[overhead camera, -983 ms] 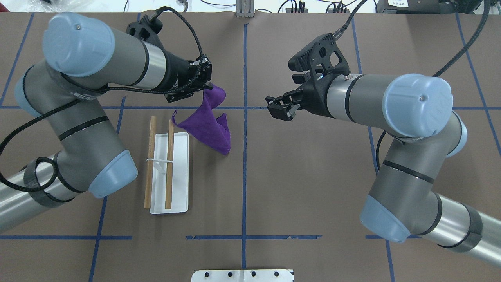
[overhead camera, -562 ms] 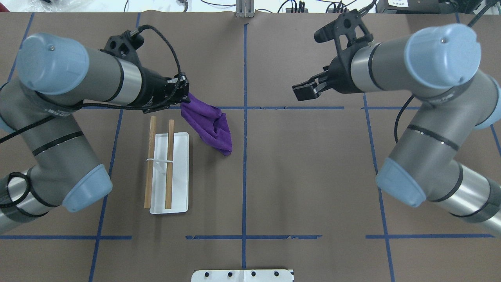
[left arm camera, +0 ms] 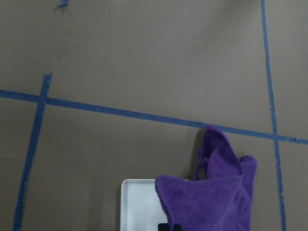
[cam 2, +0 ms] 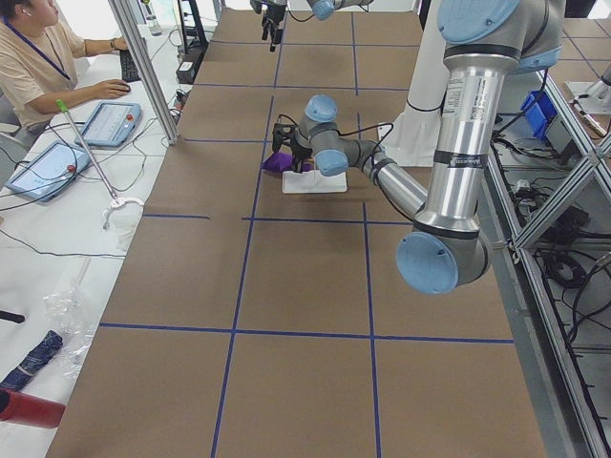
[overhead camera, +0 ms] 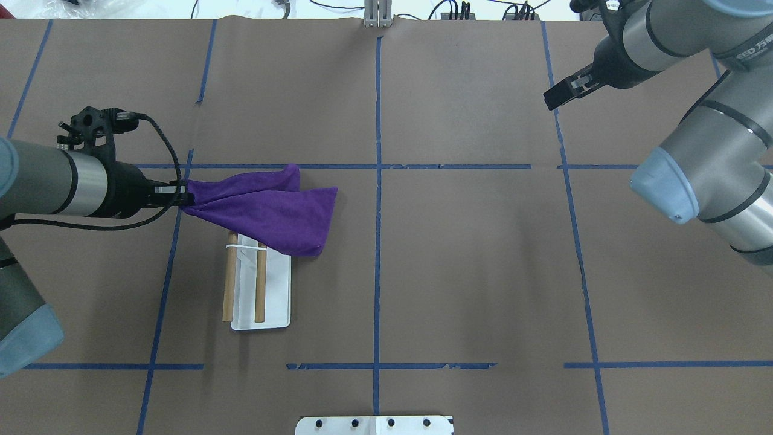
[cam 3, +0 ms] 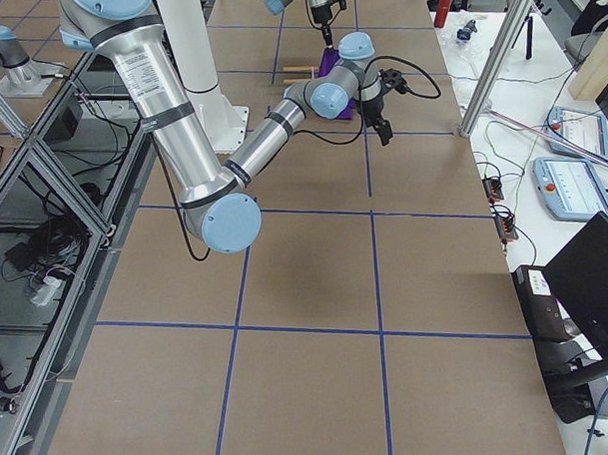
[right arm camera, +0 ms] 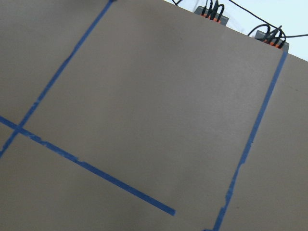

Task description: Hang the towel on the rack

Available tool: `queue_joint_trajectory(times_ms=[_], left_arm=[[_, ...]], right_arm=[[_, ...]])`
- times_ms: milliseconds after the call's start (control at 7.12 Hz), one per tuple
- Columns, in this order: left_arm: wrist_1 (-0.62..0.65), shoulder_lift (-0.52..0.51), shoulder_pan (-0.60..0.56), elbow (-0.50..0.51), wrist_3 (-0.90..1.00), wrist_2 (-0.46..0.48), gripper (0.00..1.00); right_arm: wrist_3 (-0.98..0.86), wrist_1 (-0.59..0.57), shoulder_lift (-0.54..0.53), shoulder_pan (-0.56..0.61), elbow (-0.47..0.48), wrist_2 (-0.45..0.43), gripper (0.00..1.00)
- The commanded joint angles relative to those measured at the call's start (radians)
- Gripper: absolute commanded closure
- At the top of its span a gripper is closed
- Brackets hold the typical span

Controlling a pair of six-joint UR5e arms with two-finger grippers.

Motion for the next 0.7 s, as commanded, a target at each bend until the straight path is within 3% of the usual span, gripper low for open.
queue_joint_trajectory(times_ms=[0,140,421,562], left_arm=[[-0.065,0.051,-0.001,0.026,0.052,0.0,1.0],[-0.074,0.05,0.001,0.052,0.055,0.002,1.0],[-0.212,0.051,0.002,0.148,0.054,0.0,1.0],[-0.212,0.045,0.005,0.156,0.055,0.0,0.03]], right_arm=[[-0.114,-0.007,-0.012,0.057,-0.062,0.034,0.0],[-0.175,-0.005,-0.029,0.077,-0.074,0.036,0.0],[-0.248,-0.008,-0.041,0.124,-0.108,0.082,0.0],[-0.253,-0.02,-0.041,0.13,-0.11,0.082,0.0]])
